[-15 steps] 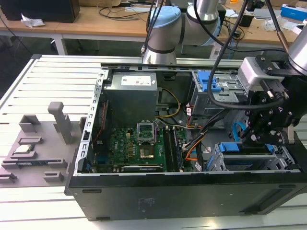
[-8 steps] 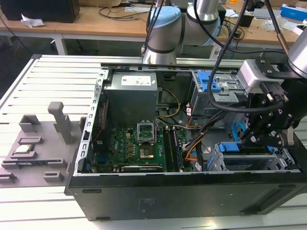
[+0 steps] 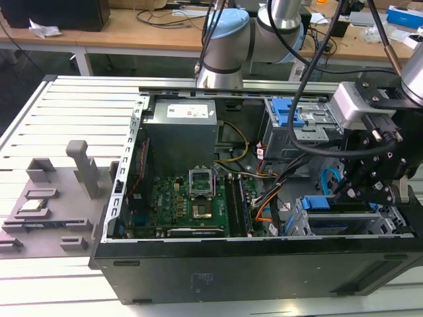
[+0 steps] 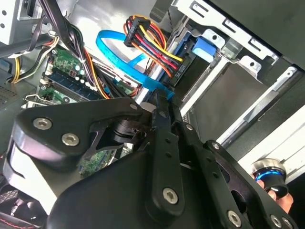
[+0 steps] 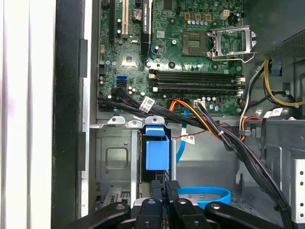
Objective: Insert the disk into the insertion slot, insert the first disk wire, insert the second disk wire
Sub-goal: 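Insert the second disk wire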
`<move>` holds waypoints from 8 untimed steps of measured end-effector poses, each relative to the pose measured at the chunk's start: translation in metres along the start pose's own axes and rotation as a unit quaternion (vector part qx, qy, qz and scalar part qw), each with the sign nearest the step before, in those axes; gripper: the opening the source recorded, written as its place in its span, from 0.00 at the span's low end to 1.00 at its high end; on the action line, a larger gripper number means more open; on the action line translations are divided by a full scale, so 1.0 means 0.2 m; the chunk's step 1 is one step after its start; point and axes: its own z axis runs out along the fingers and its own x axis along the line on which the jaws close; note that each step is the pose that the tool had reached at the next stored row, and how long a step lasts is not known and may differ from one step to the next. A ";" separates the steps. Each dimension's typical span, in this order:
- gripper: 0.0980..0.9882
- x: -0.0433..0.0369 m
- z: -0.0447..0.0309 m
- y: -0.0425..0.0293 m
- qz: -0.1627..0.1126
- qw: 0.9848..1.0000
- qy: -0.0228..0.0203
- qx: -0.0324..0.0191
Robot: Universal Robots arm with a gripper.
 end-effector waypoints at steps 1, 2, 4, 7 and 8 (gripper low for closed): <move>0.07 0.000 -0.006 0.000 0.000 1.000 0.000 0.000; 0.07 -0.001 -0.010 0.000 0.000 1.000 0.000 0.000; 0.07 0.003 -0.011 0.000 0.000 1.000 0.000 0.000; 0.07 0.004 -0.008 -0.002 0.000 1.000 -0.001 0.000; 0.07 0.004 -0.007 -0.003 0.000 1.000 -0.001 0.000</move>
